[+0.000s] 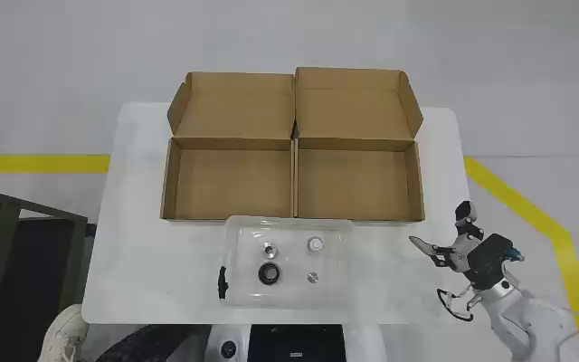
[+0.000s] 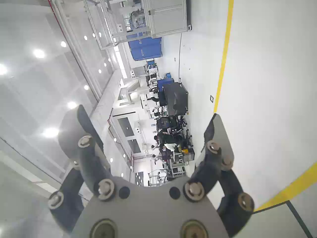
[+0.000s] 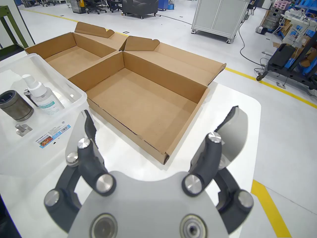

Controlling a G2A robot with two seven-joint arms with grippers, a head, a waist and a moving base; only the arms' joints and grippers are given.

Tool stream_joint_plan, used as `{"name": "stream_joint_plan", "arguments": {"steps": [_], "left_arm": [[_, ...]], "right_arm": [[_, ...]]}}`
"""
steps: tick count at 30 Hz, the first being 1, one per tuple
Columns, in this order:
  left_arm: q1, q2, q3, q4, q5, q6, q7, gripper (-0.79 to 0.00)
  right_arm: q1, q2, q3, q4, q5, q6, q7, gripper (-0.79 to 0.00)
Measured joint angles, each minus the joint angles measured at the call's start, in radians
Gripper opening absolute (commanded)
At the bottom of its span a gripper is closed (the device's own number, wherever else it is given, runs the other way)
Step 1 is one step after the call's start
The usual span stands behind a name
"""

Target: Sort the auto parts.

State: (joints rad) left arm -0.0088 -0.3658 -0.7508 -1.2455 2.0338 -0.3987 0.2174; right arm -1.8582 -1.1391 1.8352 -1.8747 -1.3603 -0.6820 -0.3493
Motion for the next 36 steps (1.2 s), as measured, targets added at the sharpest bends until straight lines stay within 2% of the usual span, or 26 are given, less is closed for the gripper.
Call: {"name": "stream_joint_plan", "arguments": {"steps": [25, 31, 36], "left_arm": [[0.000, 0.000, 0.000, 0.000, 0.000, 0.000, 0.000, 0.000], [0.000, 0.000, 0.000, 0.000, 0.000, 0.000, 0.000, 0.000], [0.000, 0.000, 0.000, 0.000, 0.000, 0.000, 0.000, 0.000]], "right_arm": [[0.000, 0.000, -0.001, 0.000, 0.000, 0.000, 0.001, 0.000], [0.031, 0.000, -0.051, -0.030, -0.021, 0.024, 0.089, 0.000], [0.063, 0.001, -0.118, -0.064, -0.027, 0.001, 0.159, 0.000]]}}
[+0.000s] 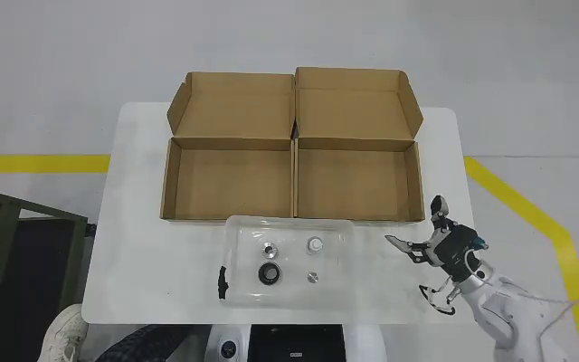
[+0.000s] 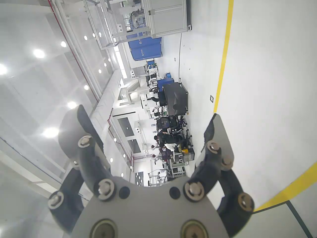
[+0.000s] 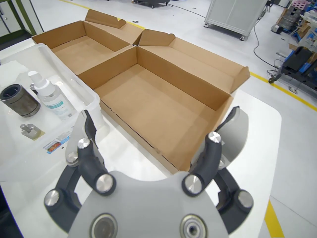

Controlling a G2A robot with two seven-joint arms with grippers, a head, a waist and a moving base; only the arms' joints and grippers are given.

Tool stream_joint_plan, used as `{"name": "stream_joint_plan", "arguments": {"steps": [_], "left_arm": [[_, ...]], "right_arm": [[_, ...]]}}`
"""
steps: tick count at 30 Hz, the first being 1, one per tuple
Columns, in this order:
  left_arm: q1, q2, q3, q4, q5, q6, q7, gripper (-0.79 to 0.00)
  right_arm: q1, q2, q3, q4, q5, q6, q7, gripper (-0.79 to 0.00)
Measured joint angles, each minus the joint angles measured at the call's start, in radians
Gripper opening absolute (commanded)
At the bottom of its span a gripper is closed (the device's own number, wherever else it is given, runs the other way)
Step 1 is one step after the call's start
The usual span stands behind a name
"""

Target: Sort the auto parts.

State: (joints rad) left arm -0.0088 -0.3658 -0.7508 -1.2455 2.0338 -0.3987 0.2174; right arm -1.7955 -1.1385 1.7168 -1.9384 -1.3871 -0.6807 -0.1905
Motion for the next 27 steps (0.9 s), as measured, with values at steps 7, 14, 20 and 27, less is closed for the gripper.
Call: {"name": "stream_joint_plan", "arguments": {"steps": [7, 14, 20, 27], "left_arm": [[0.000, 0.000, 0.000, 0.000, 0.000, 0.000, 0.000, 0.000], [0.000, 0.000, 0.000, 0.000, 0.000, 0.000, 0.000, 0.000], [0.000, 0.000, 0.000, 0.000, 0.000, 0.000, 0.000, 0.000], [0.000, 0.000, 0.000, 0.000, 0.000, 0.000, 0.000, 0.000]], "right_arm": [[0.051, 0.004, -0.078, -0.034, 0.004, -0.067, 0.082, 0.000], [0.105, 0.006, -0.165, -0.058, 0.035, -0.123, 0.171, 0.000], [0.143, 0.008, -0.235, -0.074, 0.042, -0.158, 0.251, 0.000], [0.169, 0.012, -0.315, -0.105, 0.012, -0.187, 0.336, 0.000]]}}
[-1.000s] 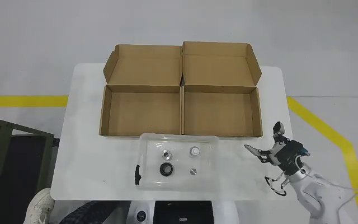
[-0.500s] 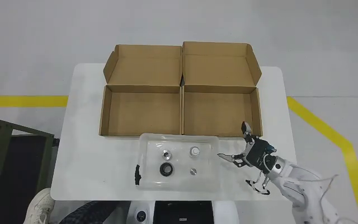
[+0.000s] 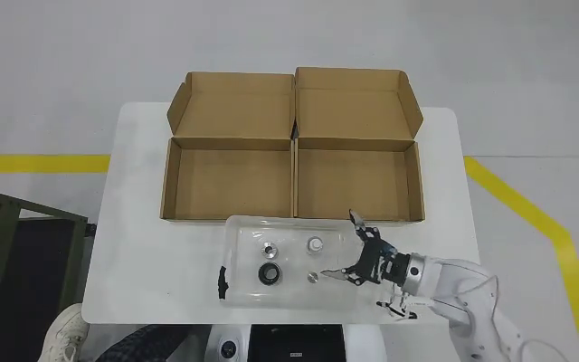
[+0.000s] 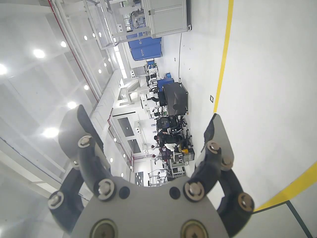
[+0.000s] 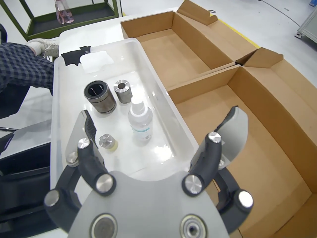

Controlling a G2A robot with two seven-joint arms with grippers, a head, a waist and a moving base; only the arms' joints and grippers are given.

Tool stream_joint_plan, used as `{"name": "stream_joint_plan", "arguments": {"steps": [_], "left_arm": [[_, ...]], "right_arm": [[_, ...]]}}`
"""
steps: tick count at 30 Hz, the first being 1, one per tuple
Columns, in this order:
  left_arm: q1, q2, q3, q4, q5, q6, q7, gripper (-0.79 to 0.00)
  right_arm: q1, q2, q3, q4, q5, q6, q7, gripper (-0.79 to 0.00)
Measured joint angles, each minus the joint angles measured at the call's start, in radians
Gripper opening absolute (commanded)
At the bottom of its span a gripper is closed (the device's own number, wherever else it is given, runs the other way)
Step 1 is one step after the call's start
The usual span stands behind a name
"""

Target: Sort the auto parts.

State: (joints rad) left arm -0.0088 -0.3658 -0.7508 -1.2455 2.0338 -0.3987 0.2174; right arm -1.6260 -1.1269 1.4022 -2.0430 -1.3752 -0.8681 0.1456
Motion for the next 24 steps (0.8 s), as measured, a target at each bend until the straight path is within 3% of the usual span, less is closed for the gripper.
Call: {"name": "stream_joint_plan", "arguments": {"steps": [24], "left_arm": [[0.000, 0.000, 0.000, 0.000, 0.000, 0.000, 0.000, 0.000]], "right_arm": [[0.072, 0.007, -0.166, 0.031, -0.080, 0.028, 0.095, 0.000]]}}
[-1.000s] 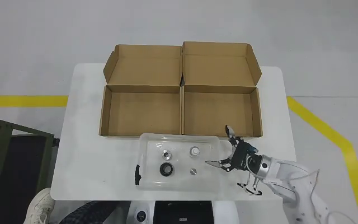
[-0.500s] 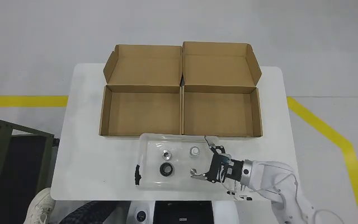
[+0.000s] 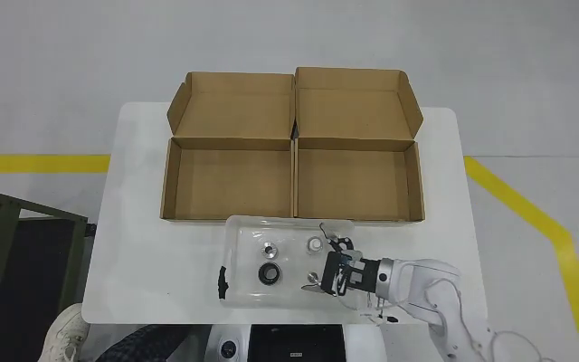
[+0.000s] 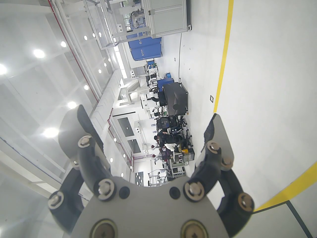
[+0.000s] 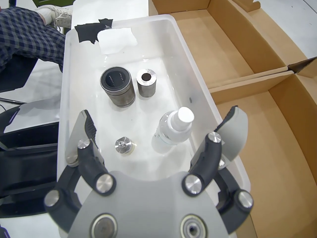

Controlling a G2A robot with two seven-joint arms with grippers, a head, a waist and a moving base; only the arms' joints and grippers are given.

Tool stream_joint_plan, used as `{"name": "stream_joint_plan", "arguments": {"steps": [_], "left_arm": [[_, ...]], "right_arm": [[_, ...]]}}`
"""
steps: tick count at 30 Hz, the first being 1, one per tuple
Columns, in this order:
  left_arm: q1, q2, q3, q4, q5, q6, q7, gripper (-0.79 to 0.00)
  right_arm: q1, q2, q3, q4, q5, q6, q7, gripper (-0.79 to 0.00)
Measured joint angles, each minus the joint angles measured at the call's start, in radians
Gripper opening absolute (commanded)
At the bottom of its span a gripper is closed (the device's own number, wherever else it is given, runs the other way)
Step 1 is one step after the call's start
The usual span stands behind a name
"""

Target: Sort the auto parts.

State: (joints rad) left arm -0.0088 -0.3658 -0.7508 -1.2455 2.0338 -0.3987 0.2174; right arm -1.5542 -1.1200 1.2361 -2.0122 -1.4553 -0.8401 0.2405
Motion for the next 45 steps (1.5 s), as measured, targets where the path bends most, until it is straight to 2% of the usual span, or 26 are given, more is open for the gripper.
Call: {"name": "stream_joint_plan", "arguments": {"steps": [2, 8, 15, 19, 26, 27, 29, 32, 34, 35, 36, 45], "left_arm": [[0.000, 0.000, 0.000, 0.000, 0.000, 0.000, 0.000, 0.000], [0.000, 0.000, 0.000, 0.000, 0.000, 0.000, 0.000, 0.000], [0.000, 0.000, 0.000, 0.000, 0.000, 0.000, 0.000, 0.000], [0.000, 0.000, 0.000, 0.000, 0.000, 0.000, 0.000, 0.000], [0.000, 0.000, 0.000, 0.000, 0.000, 0.000, 0.000, 0.000], [0.000, 0.000, 0.000, 0.000, 0.000, 0.000, 0.000, 0.000], [0.000, 0.000, 0.000, 0.000, 0.000, 0.000, 0.000, 0.000], [0.000, 0.000, 0.000, 0.000, 0.000, 0.000, 0.000, 0.000], [0.000, 0.000, 0.000, 0.000, 0.000, 0.000, 0.000, 0.000], [0.000, 0.000, 0.000, 0.000, 0.000, 0.000, 0.000, 0.000], [0.000, 0.000, 0.000, 0.000, 0.000, 0.000, 0.000, 0.000], [0.000, 0.000, 0.000, 0.000, 0.000, 0.000, 0.000, 0.000]], "right_arm": [[0.002, 0.001, -0.004, 0.006, 0.002, 0.000, 0.004, -0.022], [0.017, 0.004, -0.015, 0.025, 0.010, 0.007, 0.011, 0.000], [0.042, 0.004, -0.030, 0.054, 0.013, 0.043, 0.028, -0.028], [0.051, 0.005, -0.038, 0.065, 0.014, 0.057, 0.032, -0.142], [0.066, 0.006, -0.052, 0.081, 0.012, 0.080, 0.042, -0.197], [0.070, 0.006, -0.055, 0.085, 0.013, 0.083, 0.045, -0.219], [0.075, 0.006, -0.060, 0.092, 0.014, 0.087, 0.049, -0.360], [0.084, 0.006, -0.070, 0.103, 0.016, 0.092, 0.057, -0.514], [0.090, 0.006, -0.075, 0.110, 0.020, 0.092, 0.061, -0.659], [0.092, 0.006, -0.077, 0.113, 0.023, 0.092, 0.061, -0.757], [0.095, 0.006, -0.079, 0.117, 0.026, 0.090, 0.063, -0.785], [0.099, 0.011, -0.079, 0.100, 0.045, 0.086, 0.053, -0.785]]}}
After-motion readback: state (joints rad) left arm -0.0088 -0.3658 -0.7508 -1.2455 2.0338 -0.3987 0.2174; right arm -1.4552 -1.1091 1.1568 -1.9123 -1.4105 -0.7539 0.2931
